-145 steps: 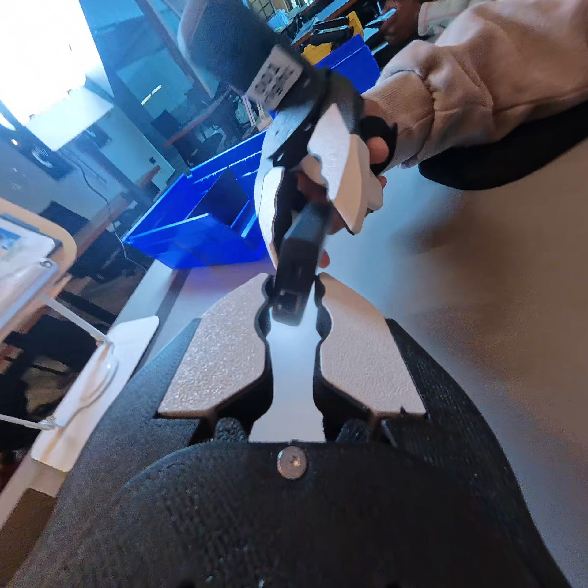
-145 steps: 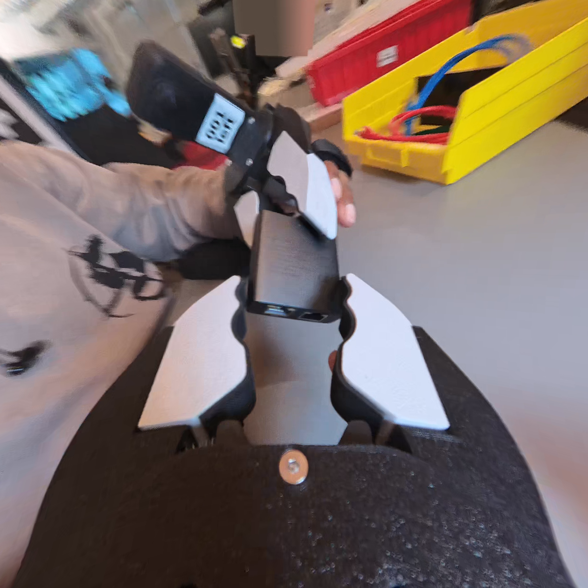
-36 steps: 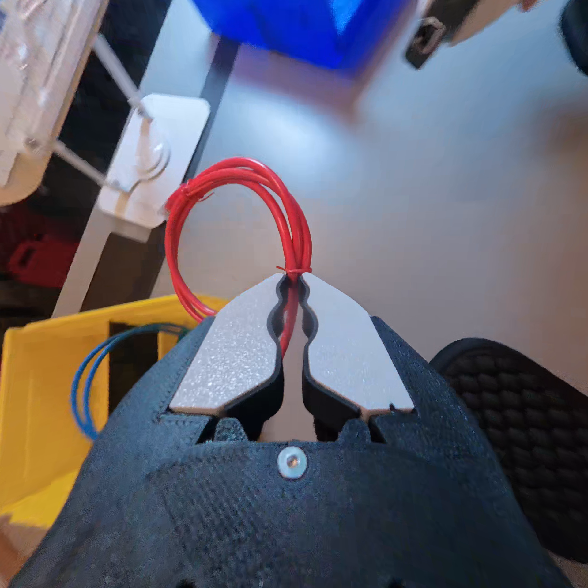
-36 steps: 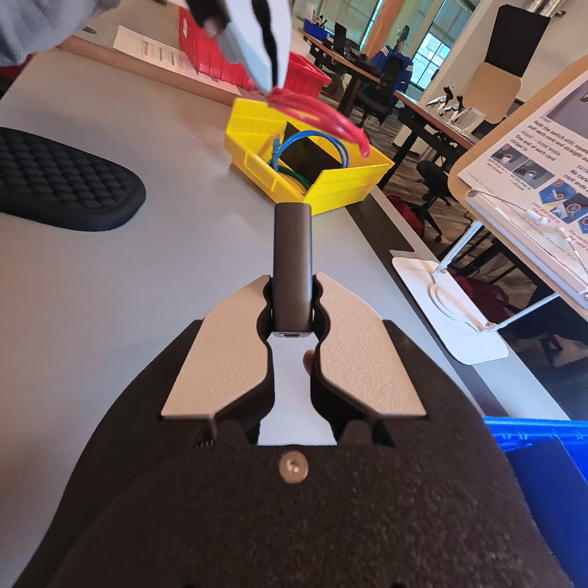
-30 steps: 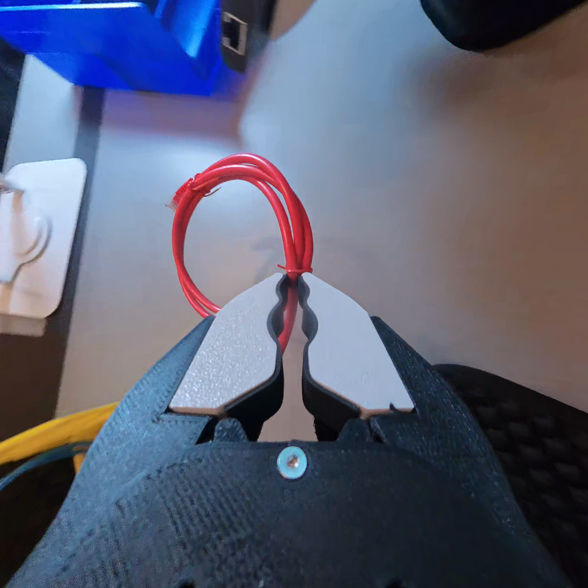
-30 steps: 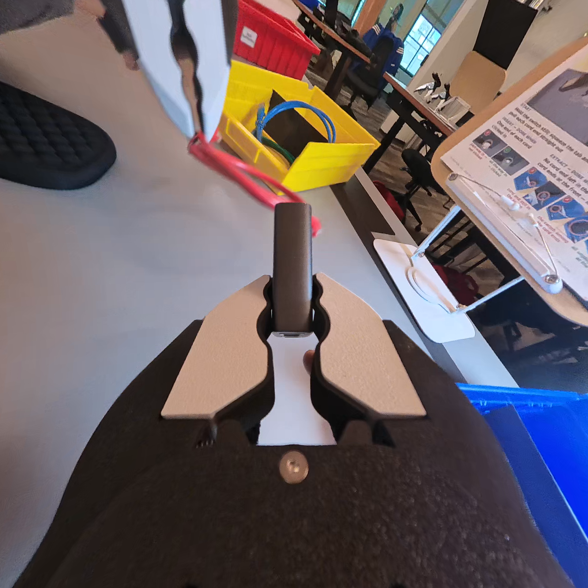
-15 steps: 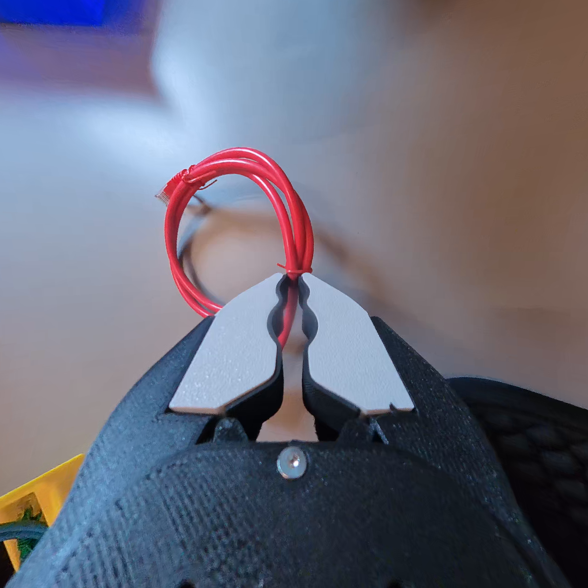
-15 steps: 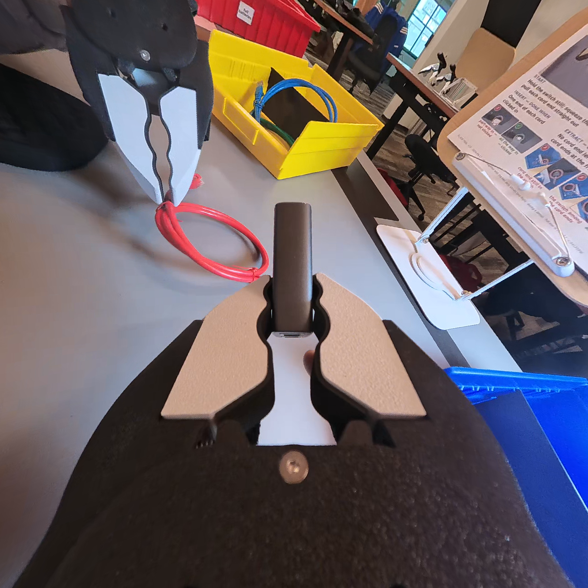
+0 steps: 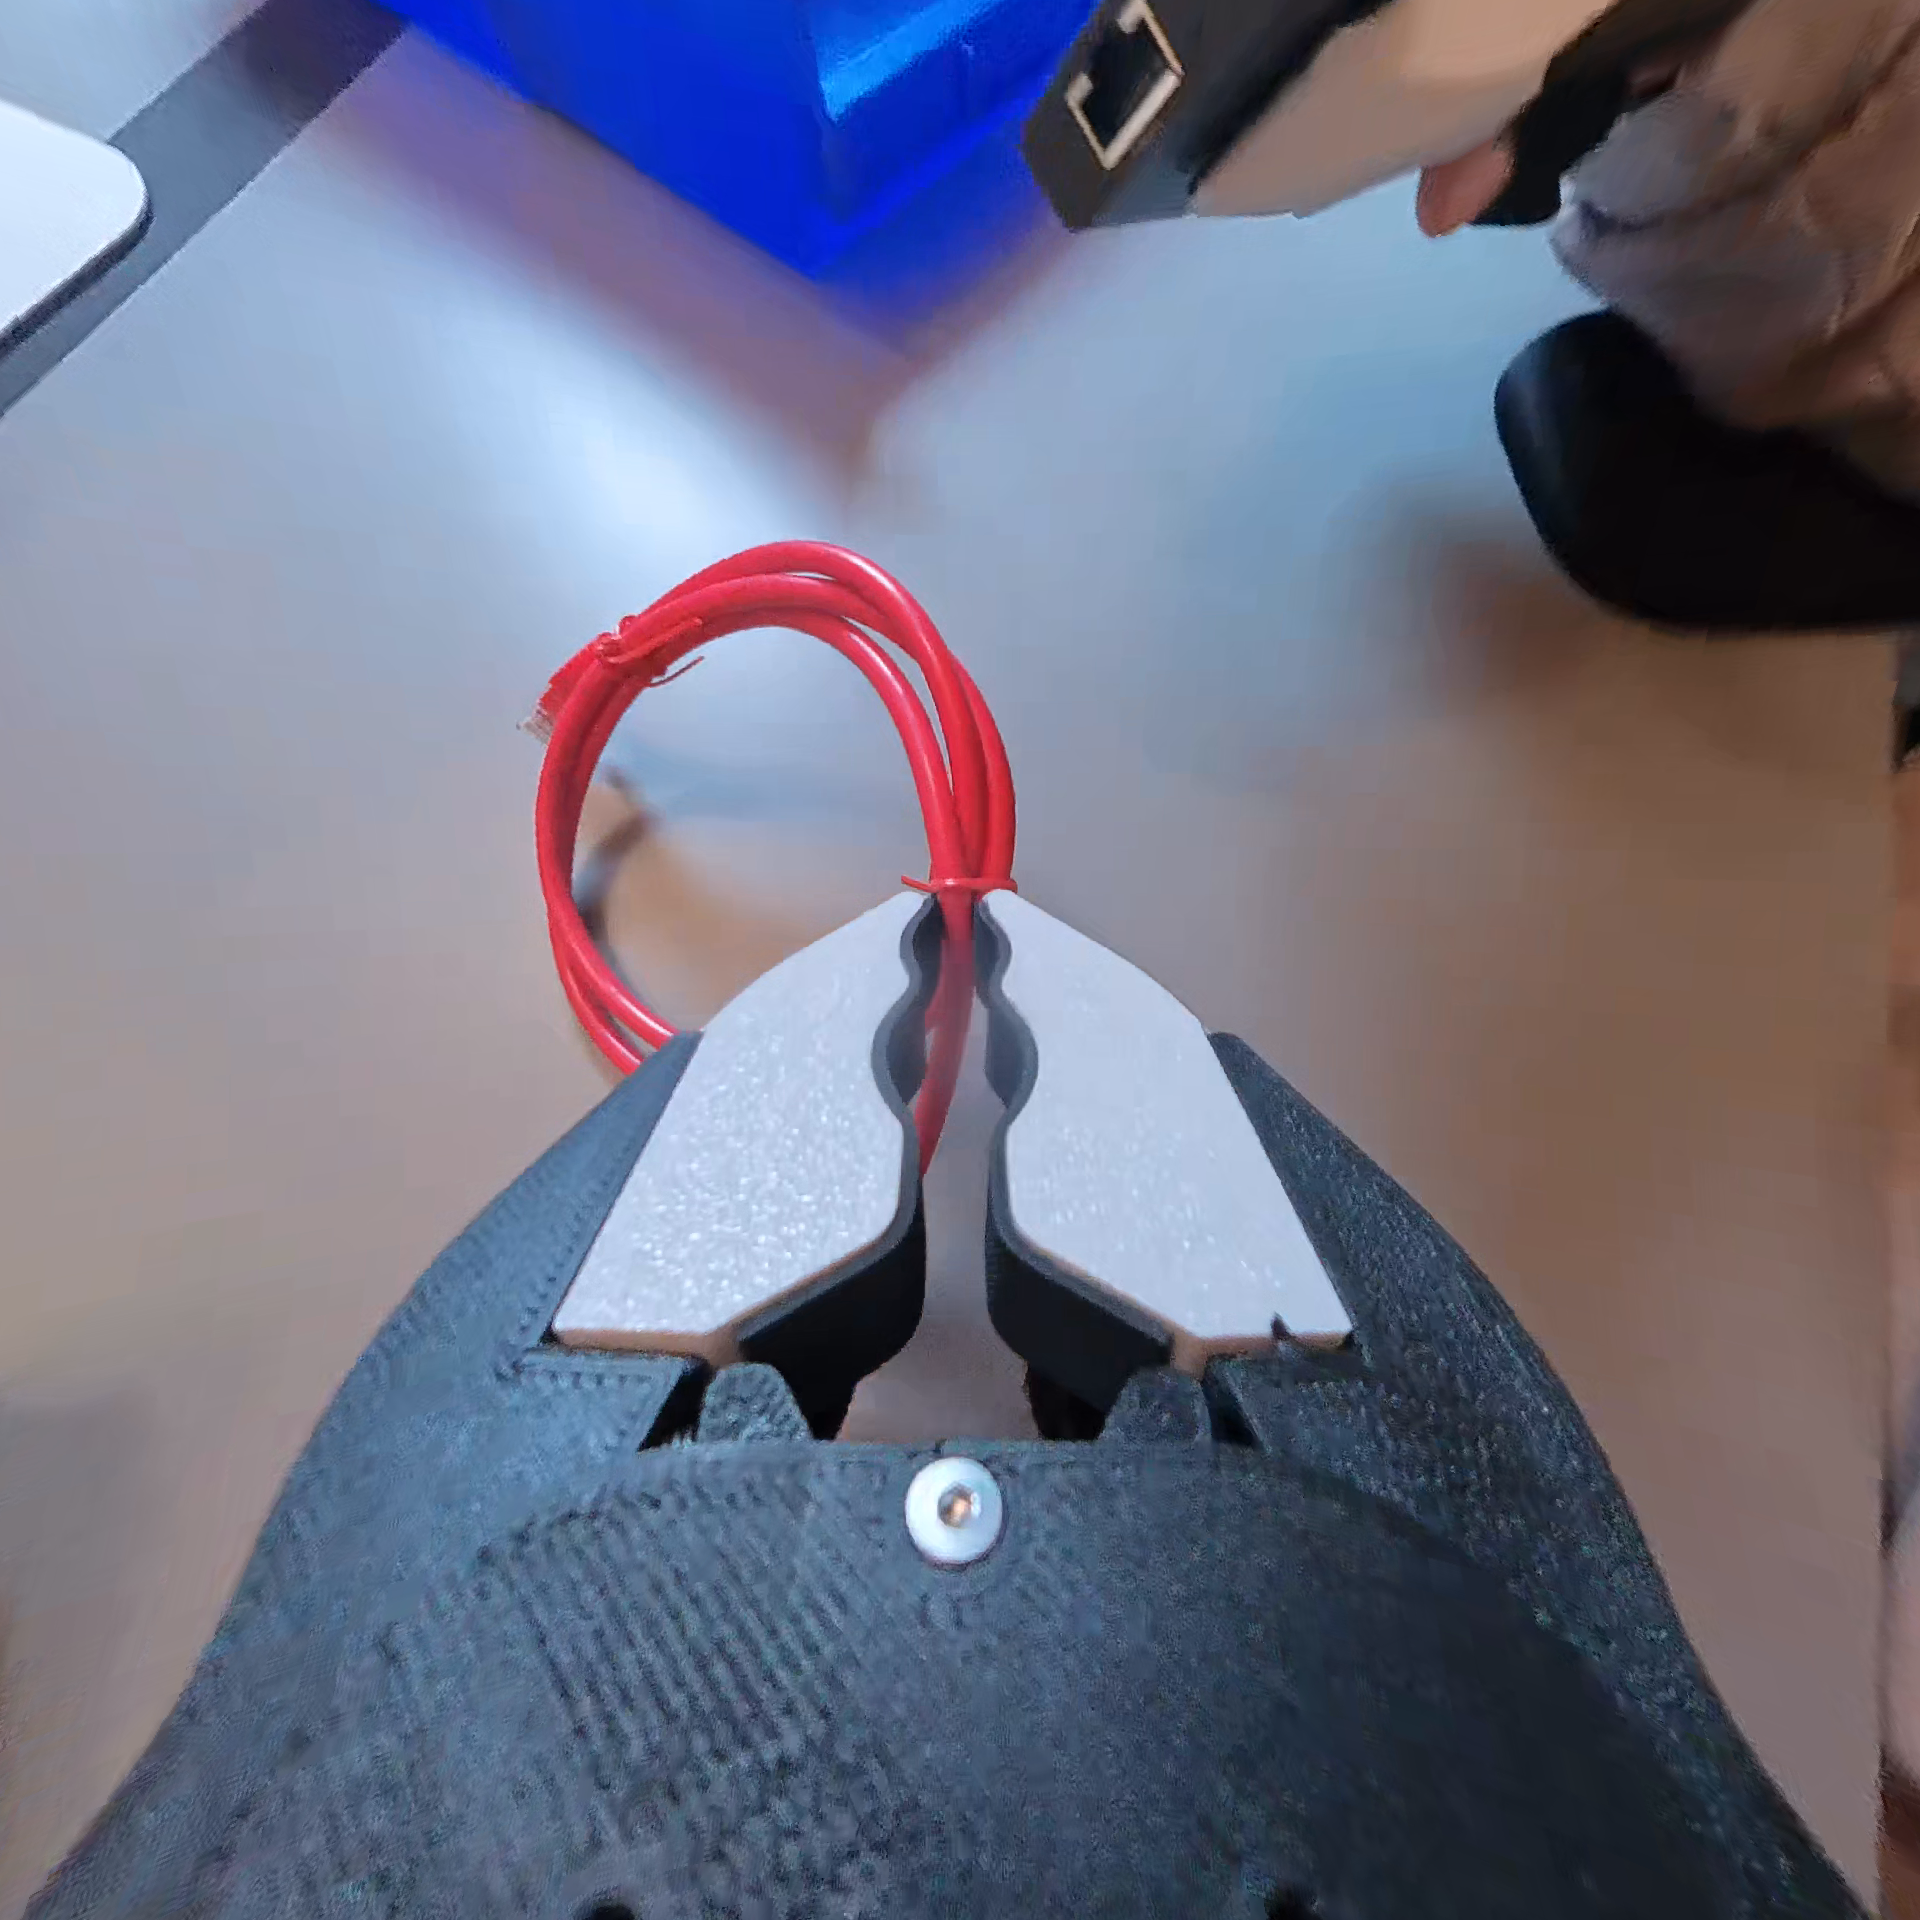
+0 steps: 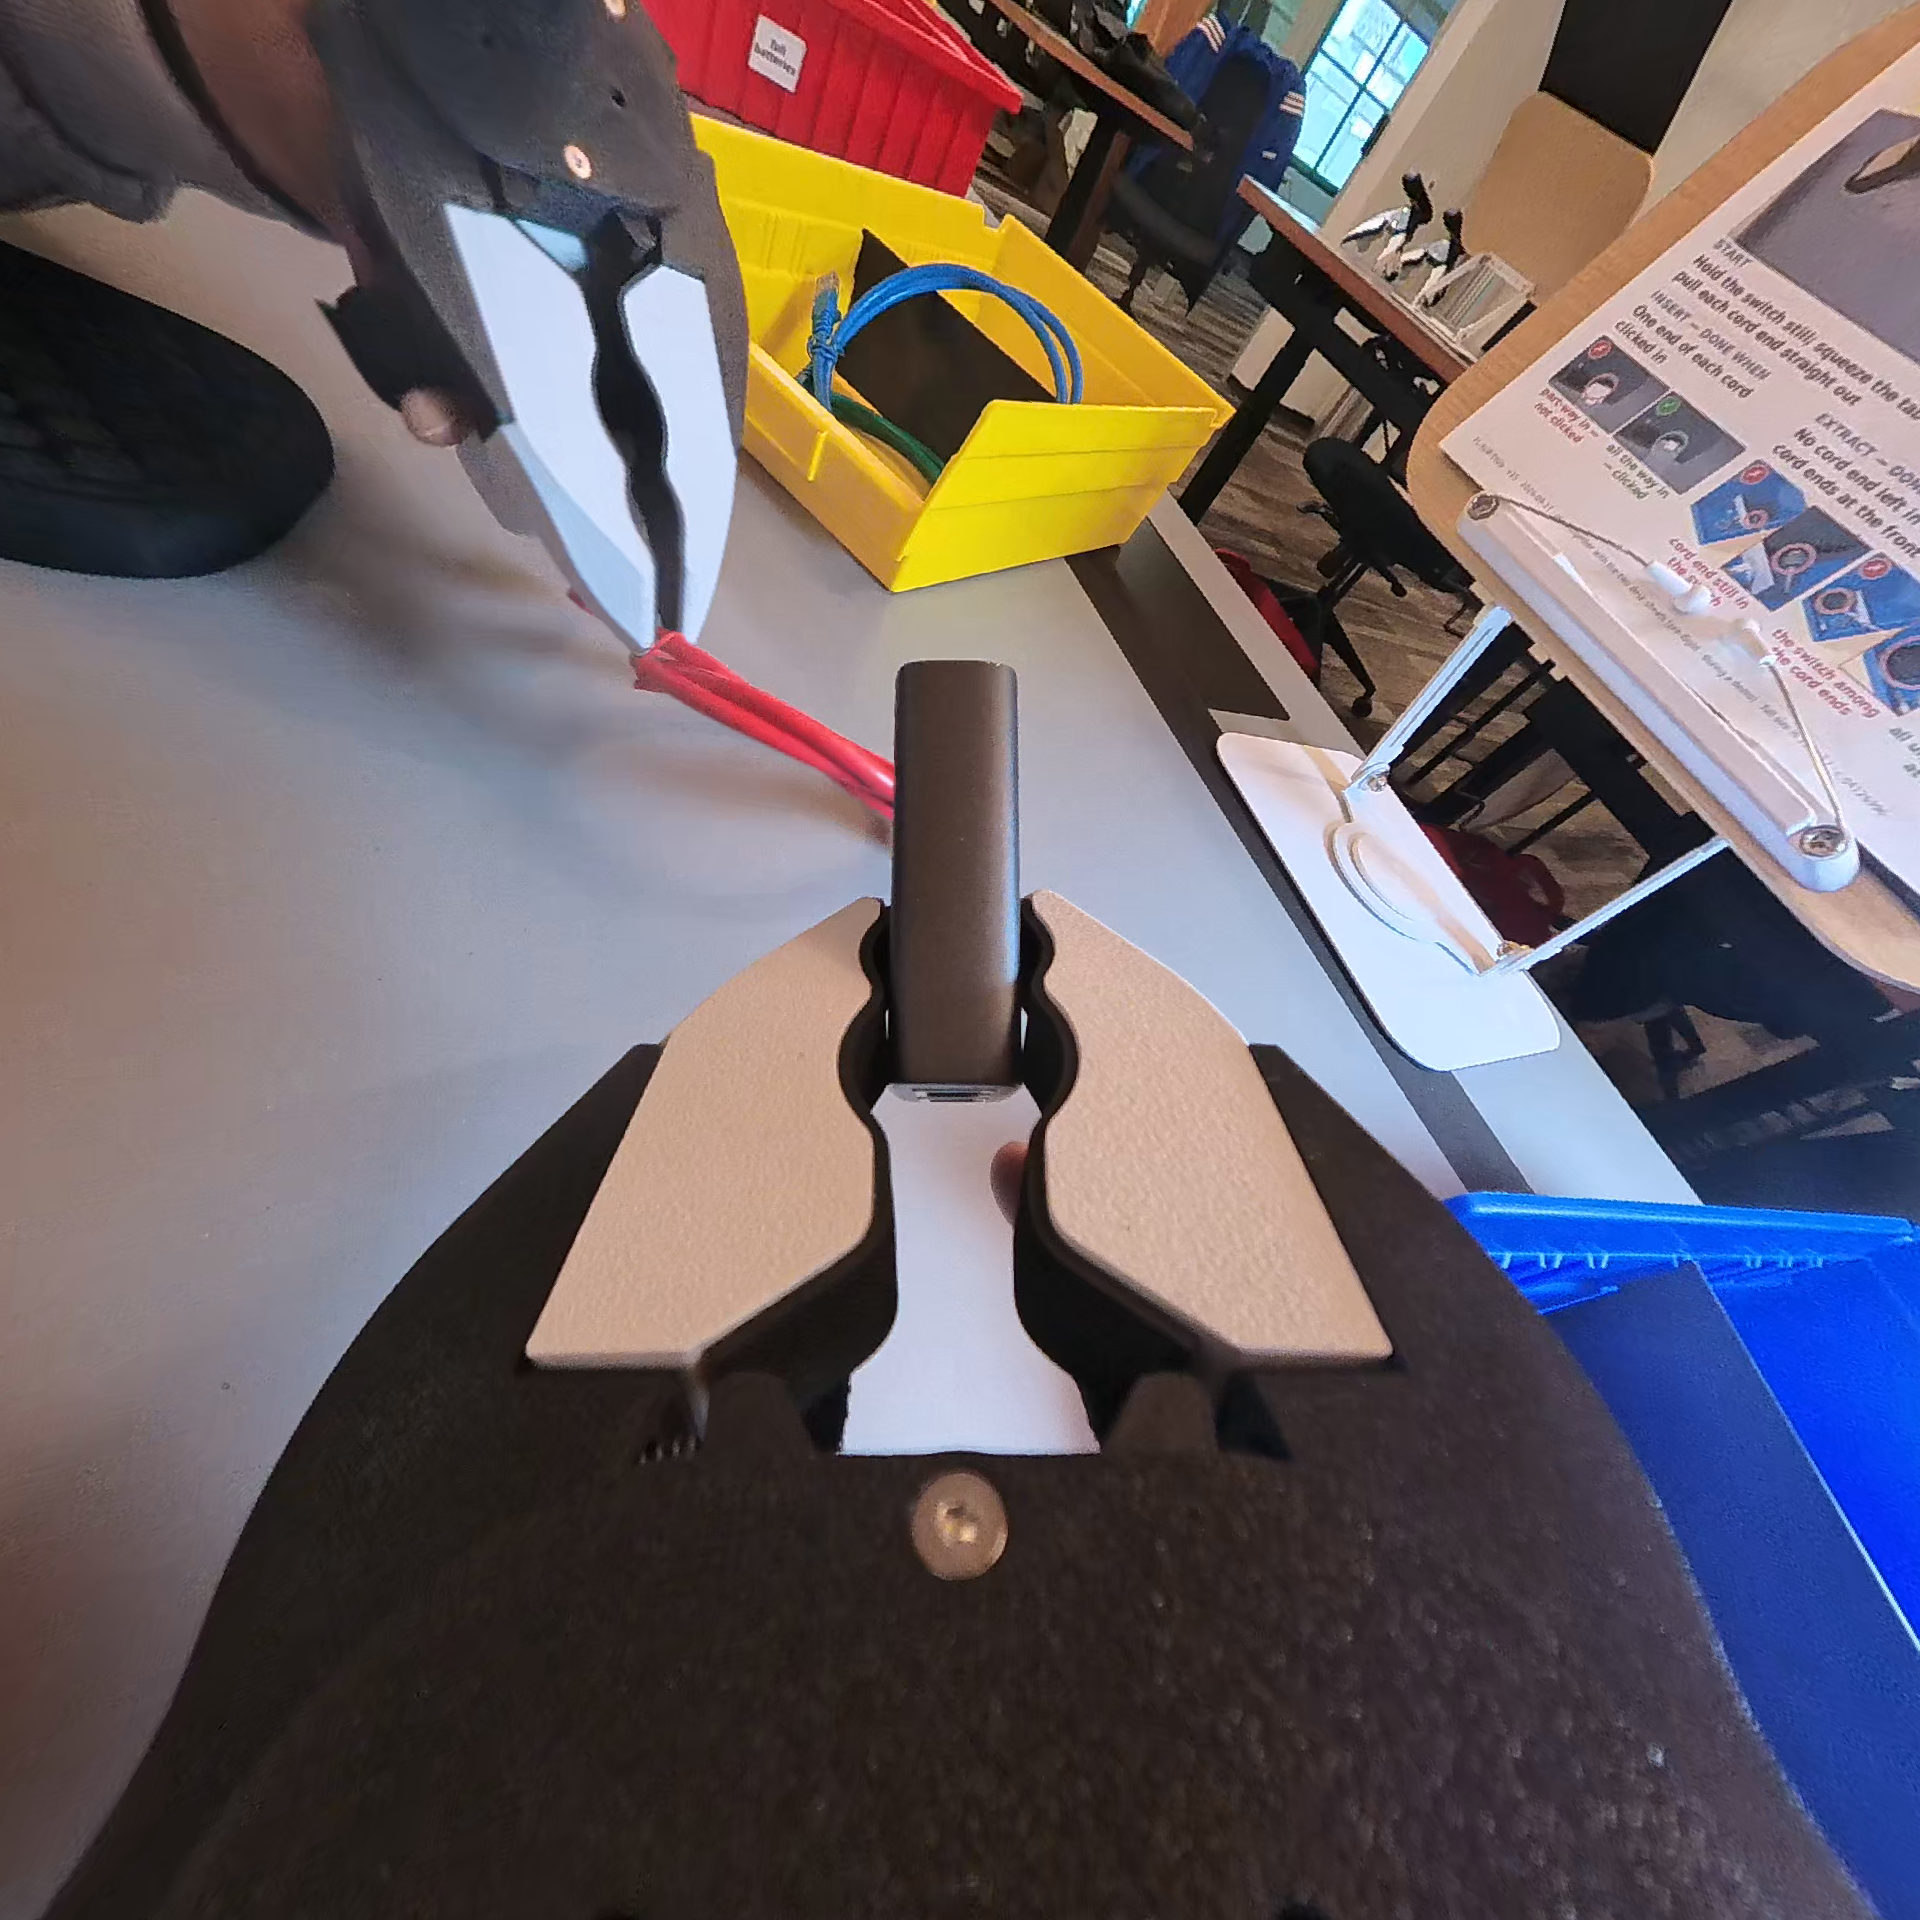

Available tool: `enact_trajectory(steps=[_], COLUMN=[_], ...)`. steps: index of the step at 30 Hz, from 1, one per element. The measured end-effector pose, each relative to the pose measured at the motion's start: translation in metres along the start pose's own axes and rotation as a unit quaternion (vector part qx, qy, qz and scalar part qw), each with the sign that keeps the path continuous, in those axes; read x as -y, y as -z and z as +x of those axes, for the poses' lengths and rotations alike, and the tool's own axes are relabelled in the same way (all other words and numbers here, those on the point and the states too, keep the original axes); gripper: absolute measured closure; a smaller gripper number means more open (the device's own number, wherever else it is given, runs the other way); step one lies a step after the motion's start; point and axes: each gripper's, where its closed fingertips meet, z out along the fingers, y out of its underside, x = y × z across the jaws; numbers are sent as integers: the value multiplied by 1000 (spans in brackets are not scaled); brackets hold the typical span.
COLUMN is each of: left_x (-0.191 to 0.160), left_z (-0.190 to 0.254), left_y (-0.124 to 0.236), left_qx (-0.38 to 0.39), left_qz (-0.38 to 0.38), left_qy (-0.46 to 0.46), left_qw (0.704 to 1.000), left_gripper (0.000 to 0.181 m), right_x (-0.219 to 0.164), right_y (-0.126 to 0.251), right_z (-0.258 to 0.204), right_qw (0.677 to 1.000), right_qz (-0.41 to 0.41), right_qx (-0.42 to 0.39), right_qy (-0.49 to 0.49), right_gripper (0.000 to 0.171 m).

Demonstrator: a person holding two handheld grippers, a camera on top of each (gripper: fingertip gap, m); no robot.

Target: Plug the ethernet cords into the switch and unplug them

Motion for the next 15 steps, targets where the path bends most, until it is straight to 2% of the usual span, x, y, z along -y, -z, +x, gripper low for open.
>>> enact_trajectory(steps=[5,7,10,13,15], left_x=[-5,0,16,5,-16], left_z=[9,20,19,1,-20], left_y=[-19,-23,-13,-5,-5], left_qx=[-25,-55,-52,-39,-19], left_qz=[-3,6,28,-47,-131], left_qy=[26,0,-85,-194,-292], left_qw=[999,998,995,979,947], left_gripper=[175,171,166,157,152], right_x=[-2,-3,-3,-4,-5], right_y=[-1,-2,-1,-2,-2], right_z=[-2,-2,-2,-2,-3], right_qw=[1000,1000,1000,1000,1000], right_qz=[-3,-4,-3,-2,-3], right_qx=[5,6,7,11,13], right_qy=[-3,-3,-4,-11,-12], right_gripper=[150,150,150,150,150])
